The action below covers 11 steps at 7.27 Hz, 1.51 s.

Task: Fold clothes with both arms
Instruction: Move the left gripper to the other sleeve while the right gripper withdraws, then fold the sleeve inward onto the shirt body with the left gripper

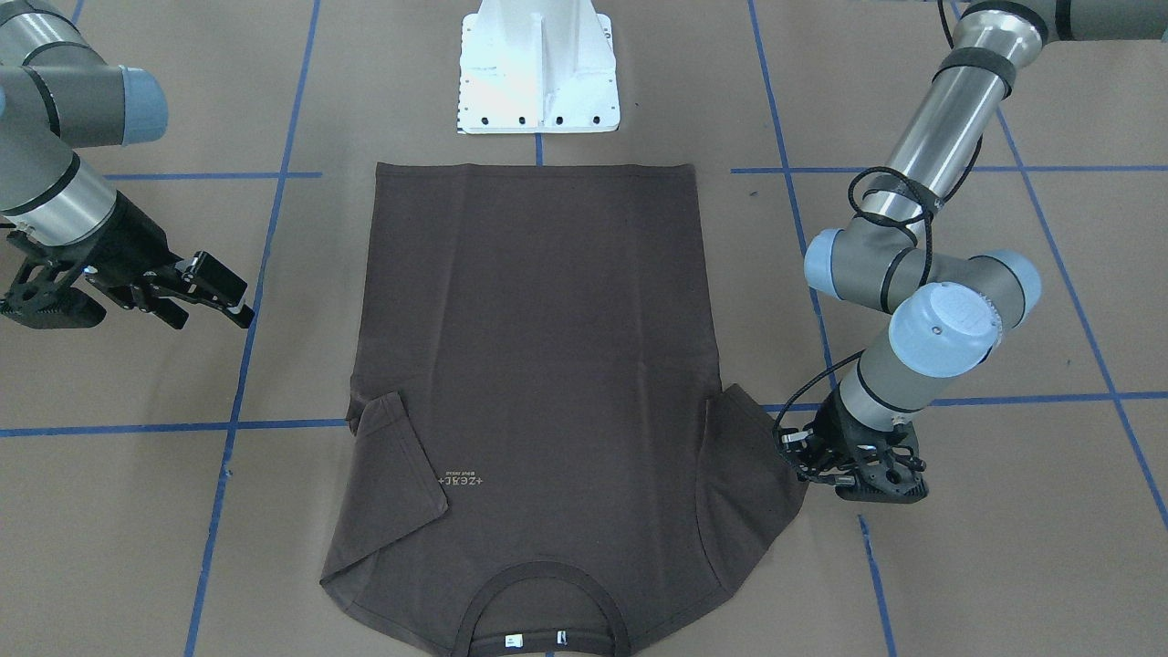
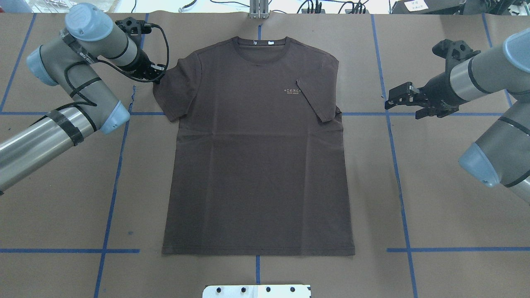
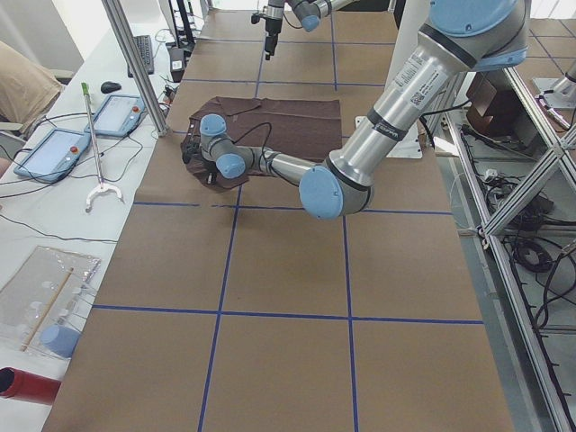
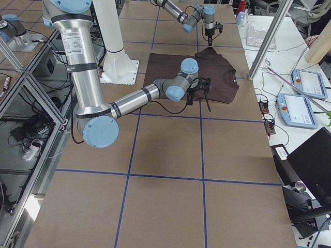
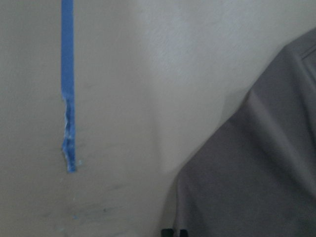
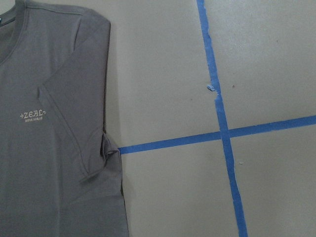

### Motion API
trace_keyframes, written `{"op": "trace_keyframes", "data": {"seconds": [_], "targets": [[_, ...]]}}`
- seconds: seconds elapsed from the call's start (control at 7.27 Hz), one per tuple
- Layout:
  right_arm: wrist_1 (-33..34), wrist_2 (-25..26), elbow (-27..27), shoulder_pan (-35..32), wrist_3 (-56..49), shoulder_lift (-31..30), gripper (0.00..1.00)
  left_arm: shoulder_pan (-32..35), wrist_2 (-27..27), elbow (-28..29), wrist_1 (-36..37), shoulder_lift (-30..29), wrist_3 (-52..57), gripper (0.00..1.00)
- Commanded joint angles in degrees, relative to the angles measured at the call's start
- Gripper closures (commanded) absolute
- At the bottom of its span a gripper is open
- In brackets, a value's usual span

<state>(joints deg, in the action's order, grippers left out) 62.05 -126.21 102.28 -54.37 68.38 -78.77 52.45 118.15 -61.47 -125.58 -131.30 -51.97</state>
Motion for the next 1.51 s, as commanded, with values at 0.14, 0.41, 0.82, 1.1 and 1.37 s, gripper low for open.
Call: {"op": "trace_keyframes", "data": {"seconds": [0.14,0.41,0.82,1.1,1.37], "targets": [[0.00,0.00,-0.33,0.14,0.00,0.10,0.00,-1.72,-0.11,-0.14,3.41,-6.33,-8.11,1.00],[0.00,0.00,-1.12,0.32,-0.09,0.19,0.00,-5.23,-0.64,-0.06,3.50,-7.82,-14.10,1.00],[-0.78,0.00,-4.09,0.32,-2.37,1.16,0.00,-8.41,-4.51,0.03,3.67,-9.05,-17.82,1.00],[-3.50,-0.09,-6.12,0.32,-2.29,1.16,0.00,-8.68,-4.51,0.29,3.59,-9.76,-19.75,1.00],[-4.74,0.00,-7.36,0.58,-2.29,1.68,0.00,-9.30,-6.95,-0.14,3.58,-9.85,-20.54,0.33]]}}
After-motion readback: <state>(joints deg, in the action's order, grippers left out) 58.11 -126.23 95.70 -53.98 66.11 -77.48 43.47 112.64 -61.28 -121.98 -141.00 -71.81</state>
